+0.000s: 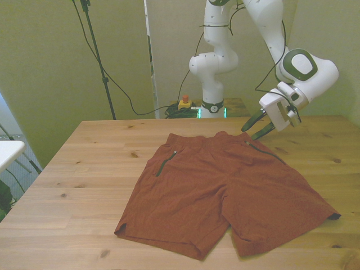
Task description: Fold the shorts
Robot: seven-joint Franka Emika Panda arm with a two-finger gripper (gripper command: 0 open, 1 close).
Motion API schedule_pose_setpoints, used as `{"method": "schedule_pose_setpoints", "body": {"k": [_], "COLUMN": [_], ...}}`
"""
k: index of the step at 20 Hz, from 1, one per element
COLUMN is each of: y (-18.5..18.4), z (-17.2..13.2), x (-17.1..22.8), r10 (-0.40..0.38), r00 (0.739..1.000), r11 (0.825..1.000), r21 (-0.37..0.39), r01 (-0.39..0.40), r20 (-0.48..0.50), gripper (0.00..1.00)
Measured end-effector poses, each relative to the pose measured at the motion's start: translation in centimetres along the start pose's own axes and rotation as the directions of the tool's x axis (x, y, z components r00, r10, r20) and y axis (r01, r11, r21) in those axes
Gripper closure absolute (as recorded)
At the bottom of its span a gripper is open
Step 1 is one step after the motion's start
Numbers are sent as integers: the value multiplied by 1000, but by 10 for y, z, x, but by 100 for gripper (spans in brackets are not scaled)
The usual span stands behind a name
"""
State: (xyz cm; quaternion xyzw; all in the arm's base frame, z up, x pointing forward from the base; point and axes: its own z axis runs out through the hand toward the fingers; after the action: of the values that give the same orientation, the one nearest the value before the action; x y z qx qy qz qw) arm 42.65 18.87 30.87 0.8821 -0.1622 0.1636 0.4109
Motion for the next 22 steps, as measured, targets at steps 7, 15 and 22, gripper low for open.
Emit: {"method": "schedule_pose_setpoints", "body": {"k": [7, 15, 22], "y": [0, -4, -5], "z": [7, 19, 23], "x": [-2, -7, -7], "r10": [-8, -26, -35], "r00": [1000, 999, 999], "r11": [1000, 998, 998], "r21": [-27, -54, -48], "r01": [8, 28, 36], "r20": [12, 31, 38], "gripper": [100, 100, 100]}}
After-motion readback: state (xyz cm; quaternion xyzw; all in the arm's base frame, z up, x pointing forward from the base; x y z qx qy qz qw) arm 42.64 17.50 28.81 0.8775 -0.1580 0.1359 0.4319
